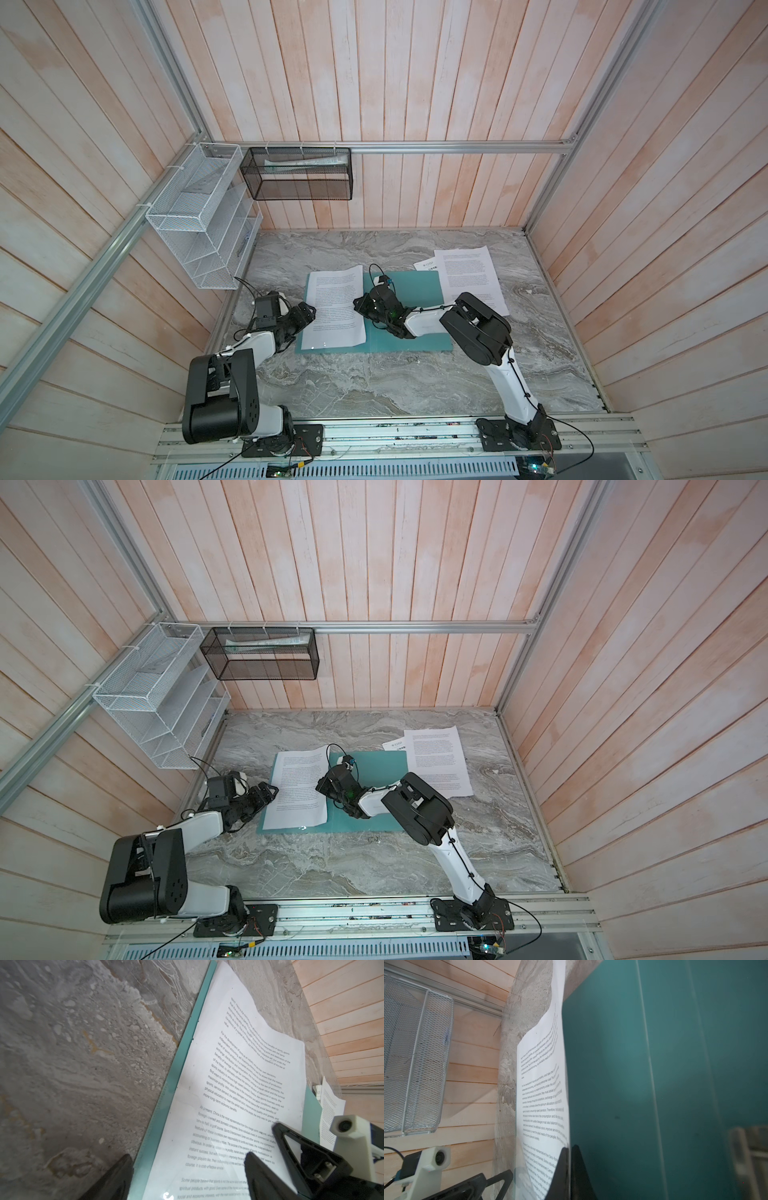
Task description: Put the files into the folder
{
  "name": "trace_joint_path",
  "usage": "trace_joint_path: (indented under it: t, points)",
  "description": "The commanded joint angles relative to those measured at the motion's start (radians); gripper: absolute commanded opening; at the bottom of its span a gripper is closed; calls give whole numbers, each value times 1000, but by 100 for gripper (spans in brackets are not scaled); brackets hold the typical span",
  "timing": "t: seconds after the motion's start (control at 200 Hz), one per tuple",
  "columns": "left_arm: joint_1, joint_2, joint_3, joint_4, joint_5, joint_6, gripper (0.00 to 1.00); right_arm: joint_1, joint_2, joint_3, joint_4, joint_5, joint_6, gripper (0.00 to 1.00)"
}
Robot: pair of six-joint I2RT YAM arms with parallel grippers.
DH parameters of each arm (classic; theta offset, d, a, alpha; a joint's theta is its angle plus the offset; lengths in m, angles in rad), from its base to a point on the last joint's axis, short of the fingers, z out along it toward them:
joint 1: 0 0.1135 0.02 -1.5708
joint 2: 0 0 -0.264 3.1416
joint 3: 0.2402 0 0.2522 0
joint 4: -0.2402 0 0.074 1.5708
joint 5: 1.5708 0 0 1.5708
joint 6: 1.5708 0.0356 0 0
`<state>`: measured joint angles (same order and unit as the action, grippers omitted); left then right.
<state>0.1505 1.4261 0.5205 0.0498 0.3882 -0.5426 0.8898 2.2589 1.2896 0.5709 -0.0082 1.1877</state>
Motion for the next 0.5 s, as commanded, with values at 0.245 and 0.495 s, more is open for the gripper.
trace_joint_path:
  t: [0.245, 0.495]
  points:
    - [0, 39, -33, -51, 6, -8, 86, 35, -18, 9, -60, 42, 42, 0]
    - [-1, 44, -33, -47, 3, -10, 86, 47, -44, 18, -137, 66, 80, 0]
